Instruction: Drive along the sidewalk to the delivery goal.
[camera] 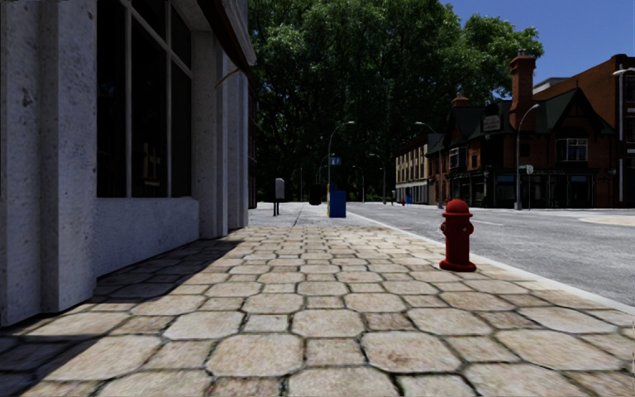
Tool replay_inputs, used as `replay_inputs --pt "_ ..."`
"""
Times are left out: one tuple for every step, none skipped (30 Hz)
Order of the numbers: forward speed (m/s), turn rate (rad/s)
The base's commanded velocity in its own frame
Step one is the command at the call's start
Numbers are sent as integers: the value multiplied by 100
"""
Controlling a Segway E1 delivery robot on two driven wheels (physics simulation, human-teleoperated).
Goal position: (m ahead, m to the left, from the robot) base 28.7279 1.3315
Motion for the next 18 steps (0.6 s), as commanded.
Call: replay_inputs --pt "192 0" --pt "192 0" --pt "192 0" --pt "192 0" --pt "192 0" --pt "192 0" --pt "192 0" --pt "192 0" --pt "192 0" --pt "192 0" --pt "192 0" --pt "192 0" --pt "192 0" --pt "192 0" --pt "192 0" --pt "192 0" --pt "192 0" --pt "192 0"
